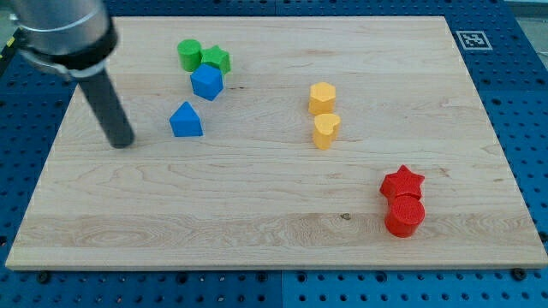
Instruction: Slide the blue triangle right a bit
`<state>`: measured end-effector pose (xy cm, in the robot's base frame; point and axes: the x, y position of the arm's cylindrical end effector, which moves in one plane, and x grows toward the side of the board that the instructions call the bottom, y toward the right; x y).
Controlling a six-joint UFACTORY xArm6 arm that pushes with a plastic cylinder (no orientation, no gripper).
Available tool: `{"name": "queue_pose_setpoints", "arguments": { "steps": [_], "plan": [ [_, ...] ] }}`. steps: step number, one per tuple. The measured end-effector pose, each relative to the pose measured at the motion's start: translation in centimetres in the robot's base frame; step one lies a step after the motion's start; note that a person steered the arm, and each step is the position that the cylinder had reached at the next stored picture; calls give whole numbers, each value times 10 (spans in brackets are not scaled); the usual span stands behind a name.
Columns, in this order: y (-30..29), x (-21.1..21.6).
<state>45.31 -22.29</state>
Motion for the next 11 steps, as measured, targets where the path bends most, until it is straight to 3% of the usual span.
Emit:
{"name": "queue_pose_setpoints", "arguments": {
  "steps": [2,11],
  "plan": [
    [2,-33],
    [112,-20]
  ]
}}
